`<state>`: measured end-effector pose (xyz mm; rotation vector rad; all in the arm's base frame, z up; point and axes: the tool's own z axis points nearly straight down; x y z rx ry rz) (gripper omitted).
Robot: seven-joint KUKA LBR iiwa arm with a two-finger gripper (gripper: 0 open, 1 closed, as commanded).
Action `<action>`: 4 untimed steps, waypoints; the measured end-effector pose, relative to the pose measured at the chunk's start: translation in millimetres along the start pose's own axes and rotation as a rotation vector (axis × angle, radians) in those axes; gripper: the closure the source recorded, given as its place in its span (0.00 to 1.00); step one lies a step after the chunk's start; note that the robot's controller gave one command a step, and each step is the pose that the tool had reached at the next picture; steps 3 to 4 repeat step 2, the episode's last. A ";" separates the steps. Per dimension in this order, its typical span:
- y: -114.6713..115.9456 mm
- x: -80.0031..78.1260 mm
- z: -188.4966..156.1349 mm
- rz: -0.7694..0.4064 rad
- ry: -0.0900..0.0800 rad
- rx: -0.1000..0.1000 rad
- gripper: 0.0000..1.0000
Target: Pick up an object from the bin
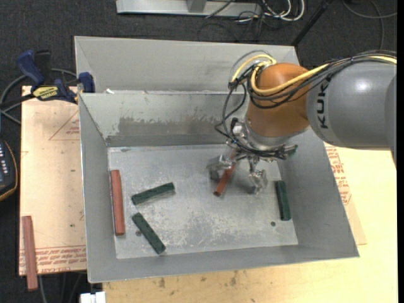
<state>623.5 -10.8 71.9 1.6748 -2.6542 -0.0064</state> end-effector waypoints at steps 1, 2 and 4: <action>-1.7 -0.9 -3.3 0.001 -0.003 0.005 1.00; 18.6 11.9 -142.4 -0.017 -0.006 0.014 1.00; 18.6 11.9 -142.4 -0.017 -0.006 0.014 1.00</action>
Offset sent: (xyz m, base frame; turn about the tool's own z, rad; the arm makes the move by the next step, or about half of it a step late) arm 0.0000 0.0000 0.0000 0.0000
